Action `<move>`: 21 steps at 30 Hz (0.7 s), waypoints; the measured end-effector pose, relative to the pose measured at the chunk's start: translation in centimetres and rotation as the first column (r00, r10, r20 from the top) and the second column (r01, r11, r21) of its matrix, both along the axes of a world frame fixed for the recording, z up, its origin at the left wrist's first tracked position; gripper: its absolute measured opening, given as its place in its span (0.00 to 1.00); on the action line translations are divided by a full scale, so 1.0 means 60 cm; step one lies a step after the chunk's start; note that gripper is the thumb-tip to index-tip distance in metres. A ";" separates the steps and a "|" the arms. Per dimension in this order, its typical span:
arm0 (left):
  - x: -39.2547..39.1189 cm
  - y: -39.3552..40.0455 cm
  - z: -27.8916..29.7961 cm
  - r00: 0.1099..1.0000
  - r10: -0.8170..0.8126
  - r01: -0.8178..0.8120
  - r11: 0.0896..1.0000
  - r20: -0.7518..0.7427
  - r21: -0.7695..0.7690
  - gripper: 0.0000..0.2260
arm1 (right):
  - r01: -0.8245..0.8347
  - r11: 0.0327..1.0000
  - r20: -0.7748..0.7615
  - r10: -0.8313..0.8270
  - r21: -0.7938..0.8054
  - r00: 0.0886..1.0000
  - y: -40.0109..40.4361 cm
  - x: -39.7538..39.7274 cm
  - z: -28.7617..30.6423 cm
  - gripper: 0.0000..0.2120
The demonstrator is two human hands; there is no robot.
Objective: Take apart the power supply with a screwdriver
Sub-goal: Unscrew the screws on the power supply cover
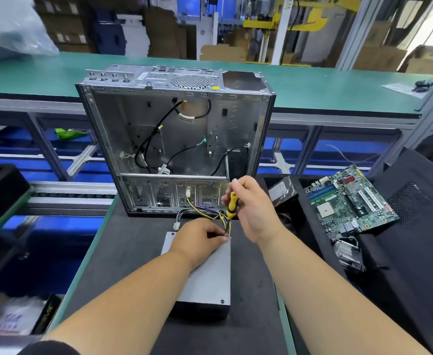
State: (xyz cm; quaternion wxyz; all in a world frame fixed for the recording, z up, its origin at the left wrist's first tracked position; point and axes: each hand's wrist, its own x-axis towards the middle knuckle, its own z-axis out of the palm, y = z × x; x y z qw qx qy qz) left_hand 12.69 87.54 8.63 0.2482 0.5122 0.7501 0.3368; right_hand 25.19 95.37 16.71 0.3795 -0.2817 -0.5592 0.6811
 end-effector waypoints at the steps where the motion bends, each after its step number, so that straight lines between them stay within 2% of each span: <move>1: 0.001 -0.001 0.000 1.000 0.004 -0.004 1.000 0.001 -0.001 0.03 | -0.004 1.000 0.003 0.004 0.003 1.000 0.001 0.000 -0.001 0.09; 5: 0.002 -0.002 0.002 1.000 0.013 -0.013 1.000 -0.008 -0.009 0.05 | -0.033 0.999 -0.017 0.034 0.024 0.999 -0.001 -0.003 -0.001 0.12; 8: 0.003 -0.002 0.003 1.000 0.018 -0.018 1.000 -0.006 -0.003 0.04 | -0.060 0.998 -0.064 0.058 -0.025 0.996 -0.008 -0.010 0.004 0.09; 11: 0.003 -0.001 0.005 0.999 0.001 -0.001 1.000 -0.032 -0.002 0.03 | -0.066 0.997 -0.088 0.061 -0.050 0.994 -0.014 -0.015 0.004 0.14; 15: 0.001 0.000 0.002 1.000 -0.010 0.011 1.000 -0.027 0.013 0.04 | -0.028 0.999 -0.033 0.029 0.027 0.999 -0.013 -0.013 -0.004 0.11; 21: -0.001 0.002 -0.002 1.000 -0.012 0.012 1.000 -0.016 0.011 0.04 | -0.006 1.000 0.008 0.006 0.004 1.000 0.002 -0.009 -0.008 0.09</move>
